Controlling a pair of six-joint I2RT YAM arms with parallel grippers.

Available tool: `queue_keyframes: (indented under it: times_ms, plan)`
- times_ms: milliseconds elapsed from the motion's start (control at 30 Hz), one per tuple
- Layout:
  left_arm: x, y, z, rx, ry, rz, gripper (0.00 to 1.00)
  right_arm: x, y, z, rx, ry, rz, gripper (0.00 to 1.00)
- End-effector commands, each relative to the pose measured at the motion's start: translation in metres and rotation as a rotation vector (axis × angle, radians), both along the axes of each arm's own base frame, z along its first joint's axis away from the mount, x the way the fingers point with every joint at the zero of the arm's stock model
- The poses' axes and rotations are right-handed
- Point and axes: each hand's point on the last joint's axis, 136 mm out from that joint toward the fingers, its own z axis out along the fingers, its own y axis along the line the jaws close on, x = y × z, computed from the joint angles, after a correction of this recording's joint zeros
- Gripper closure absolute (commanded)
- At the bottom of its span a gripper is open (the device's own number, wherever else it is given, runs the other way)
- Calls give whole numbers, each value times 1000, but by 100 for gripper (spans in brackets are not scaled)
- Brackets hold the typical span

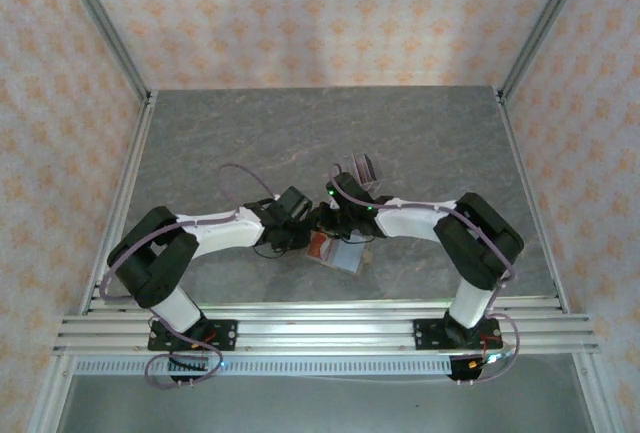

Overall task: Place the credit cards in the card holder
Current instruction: Flip over the card slot in the card holder.

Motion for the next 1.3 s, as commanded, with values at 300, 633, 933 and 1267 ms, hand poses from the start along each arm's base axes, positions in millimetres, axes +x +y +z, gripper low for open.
queue_keyframes:
  times_ms: [300,633,933,1267]
  plan:
    - [-19,20,-12,67,42,-14,85,18,16,96,26,-237,114,61]
    - [-15,22,-11,73,50,-13,85,14,-64,93,-230,-307,17,63]
    - [-13,40,19,115,7,-6,78,-24,-77,18,-292,-165,64,84]
    - [7,23,64,109,-54,-95,44,-63,-123,-23,-447,-63,11,89]
